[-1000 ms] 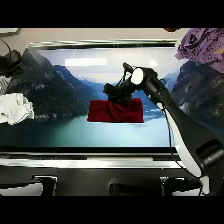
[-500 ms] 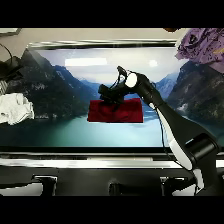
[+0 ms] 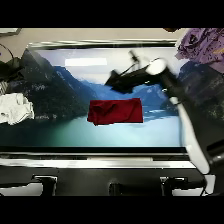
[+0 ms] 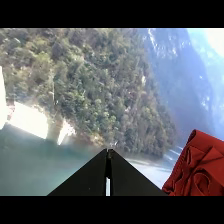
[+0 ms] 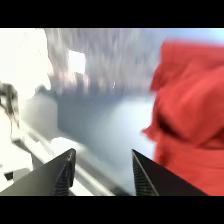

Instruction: Fold the clothes and pants, and hang the long-sleeved shirts on hangers.

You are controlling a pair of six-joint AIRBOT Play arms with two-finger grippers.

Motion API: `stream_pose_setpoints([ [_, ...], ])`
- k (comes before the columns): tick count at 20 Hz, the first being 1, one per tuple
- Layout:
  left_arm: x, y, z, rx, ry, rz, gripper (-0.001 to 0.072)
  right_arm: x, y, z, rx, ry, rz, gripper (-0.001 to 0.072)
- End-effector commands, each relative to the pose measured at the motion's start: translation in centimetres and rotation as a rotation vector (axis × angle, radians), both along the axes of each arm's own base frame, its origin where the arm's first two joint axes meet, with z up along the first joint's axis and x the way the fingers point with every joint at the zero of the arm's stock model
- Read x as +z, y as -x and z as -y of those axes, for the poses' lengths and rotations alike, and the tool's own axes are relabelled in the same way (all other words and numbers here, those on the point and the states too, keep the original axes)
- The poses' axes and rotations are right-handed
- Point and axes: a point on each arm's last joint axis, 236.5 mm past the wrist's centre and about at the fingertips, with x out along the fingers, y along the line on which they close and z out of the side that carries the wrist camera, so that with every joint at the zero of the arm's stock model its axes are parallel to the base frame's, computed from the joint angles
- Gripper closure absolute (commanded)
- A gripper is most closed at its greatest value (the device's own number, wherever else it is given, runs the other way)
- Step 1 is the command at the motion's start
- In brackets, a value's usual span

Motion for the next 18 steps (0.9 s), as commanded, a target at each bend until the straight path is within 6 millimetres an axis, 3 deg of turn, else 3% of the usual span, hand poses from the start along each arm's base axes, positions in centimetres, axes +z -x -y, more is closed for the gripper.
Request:
stream_pose_setpoints([
  [1,0.0,0.0,-0.1,0.002,0.000,-0.001,0.0689,1.7,-2.2,11.7,-0.077,0.042,0.054,0.0233],
  [3,0.0,0.0,-0.1,0.003,0.000,-0.001,0.0688,-0.5,-2.8,19.4,-0.137,0.077,0.017,0.0233],
  [4,0.0,0.0,-0.1,0.003,0.000,-0.001,0.0689,-2.2,-2.5,22.0,-0.152,0.083,-0.017,0.0233],
  [6,0.0,0.0,-0.1,0.003,0.000,-0.001,0.0689,-6.4,-1.2,25.5,-0.148,0.072,-0.114,0.0233],
  [7,0.0,0.0,-0.1,0.003,0.000,-0.001,0.0688,-8.7,-0.5,26.1,-0.131,0.065,-0.151,0.0234],
  [9,0.0,0.0,-0.1,0.003,0.000,-0.001,0.0689,-12.7,0.3,26.0,-0.137,0.009,-0.224,0.0235],
  [12,0.0,0.0,-0.1,0.003,0.000,-0.001,0.0688,-17.9,1.9,24.1,-0.095,-0.045,-0.319,0.0236],
  [15,0.0,0.0,-0.1,0.004,0.001,-0.001,0.0688,-20.4,2.4,21.7,-0.055,-0.094,-0.367,0.0238],
  [18,0.0,0.0,-0.1,0.013,0.006,-0.002,0.0688,-21.5,2.3,19.4,-0.023,-0.083,-0.368,0.0239],
])
